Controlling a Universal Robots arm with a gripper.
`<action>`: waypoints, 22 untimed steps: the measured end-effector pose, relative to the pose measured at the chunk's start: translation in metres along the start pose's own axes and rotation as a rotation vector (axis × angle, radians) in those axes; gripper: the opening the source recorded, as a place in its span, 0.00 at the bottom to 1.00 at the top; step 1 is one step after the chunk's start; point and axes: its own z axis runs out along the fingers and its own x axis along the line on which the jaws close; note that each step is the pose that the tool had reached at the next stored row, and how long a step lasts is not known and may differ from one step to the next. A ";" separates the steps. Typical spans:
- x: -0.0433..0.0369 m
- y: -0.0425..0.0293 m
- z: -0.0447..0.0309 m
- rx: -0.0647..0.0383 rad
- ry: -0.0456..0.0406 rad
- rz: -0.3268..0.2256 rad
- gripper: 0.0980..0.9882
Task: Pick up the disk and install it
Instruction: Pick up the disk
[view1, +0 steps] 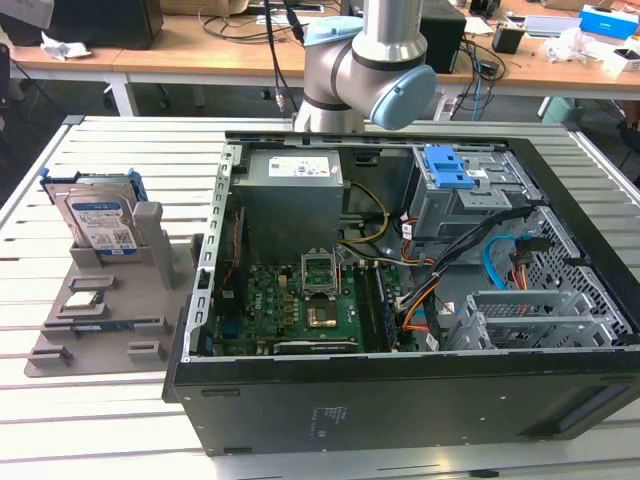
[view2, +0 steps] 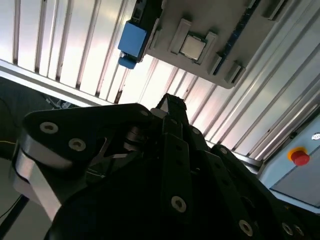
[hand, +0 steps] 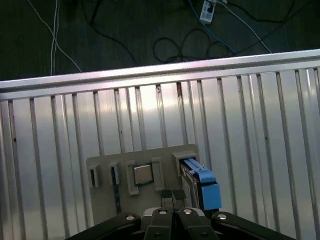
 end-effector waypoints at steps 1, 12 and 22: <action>0.0000 0.0000 0.0000 0.000 0.0008 -0.016 0.01; 0.0000 0.0000 0.0000 -0.004 0.0071 -0.158 0.01; 0.0000 0.0000 0.0000 -0.007 0.0130 -0.286 0.01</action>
